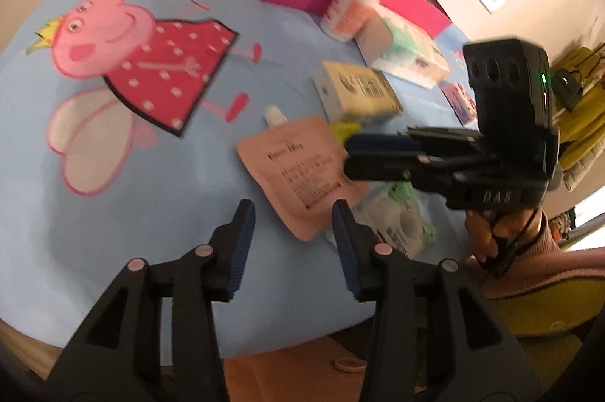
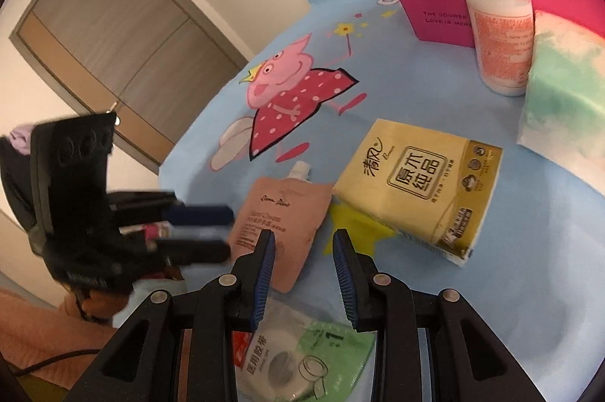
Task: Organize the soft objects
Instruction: 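Grasp the pink hand-cream pouch with the right gripper, then carry the pouch into the pink box and open the right gripper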
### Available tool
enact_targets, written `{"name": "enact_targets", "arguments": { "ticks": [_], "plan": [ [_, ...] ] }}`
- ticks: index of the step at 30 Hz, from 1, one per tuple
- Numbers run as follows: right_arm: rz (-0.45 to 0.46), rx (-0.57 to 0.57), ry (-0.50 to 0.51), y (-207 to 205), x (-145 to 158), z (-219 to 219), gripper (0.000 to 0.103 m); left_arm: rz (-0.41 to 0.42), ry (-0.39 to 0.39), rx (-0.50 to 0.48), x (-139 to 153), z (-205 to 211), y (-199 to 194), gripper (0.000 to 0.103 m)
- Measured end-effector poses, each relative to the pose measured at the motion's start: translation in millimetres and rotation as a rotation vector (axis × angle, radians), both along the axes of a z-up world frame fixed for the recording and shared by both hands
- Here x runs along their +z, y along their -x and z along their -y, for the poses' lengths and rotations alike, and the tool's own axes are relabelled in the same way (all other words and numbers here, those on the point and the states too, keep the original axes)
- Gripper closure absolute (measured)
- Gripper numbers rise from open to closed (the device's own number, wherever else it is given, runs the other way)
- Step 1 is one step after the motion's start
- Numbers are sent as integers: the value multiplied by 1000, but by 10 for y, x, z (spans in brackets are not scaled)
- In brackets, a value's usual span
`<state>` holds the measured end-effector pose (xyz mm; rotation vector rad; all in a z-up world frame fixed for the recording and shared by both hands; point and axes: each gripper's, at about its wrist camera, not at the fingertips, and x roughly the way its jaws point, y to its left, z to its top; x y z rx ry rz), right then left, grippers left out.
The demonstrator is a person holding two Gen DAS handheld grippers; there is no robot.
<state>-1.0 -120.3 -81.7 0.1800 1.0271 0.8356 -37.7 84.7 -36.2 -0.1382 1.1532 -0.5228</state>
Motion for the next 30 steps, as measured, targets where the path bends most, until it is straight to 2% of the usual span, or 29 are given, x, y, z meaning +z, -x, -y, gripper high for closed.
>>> {"name": "enact_targets", "arguments": {
  "ticks": [3, 5, 10, 14, 19, 22, 26, 30],
  "plan": [
    [-16, 11, -26, -15, -19, -31, 70, -6, 33, -13, -12, 56, -14, 59],
    [-20, 5, -36, -33, -31, -52, 70, 9, 27, -16, 5, 97, -16, 59],
    [2, -12, -34, 3, 35, 4, 79, 39, 12, -11, 91, 113, -44, 67],
    [51, -25, -73, 50, 243, 90, 80, 96, 2, -2, 269, 149, -77, 69],
    [160, -25, -96, 67, 650, 122, 82, 220, 30, -21, 700, 247, -241, 69],
    [236, -58, -80, 22, 870, 137, 82, 303, 7, -34, 926, 348, -365, 71],
    [276, -106, -123, -149, 1102, 261, 82, 340, 41, -46, 1109, 394, -597, 70],
    [338, -130, -101, -298, 1309, 325, 82, 405, 18, -64, 1308, 548, -841, 70]
  ]
}}
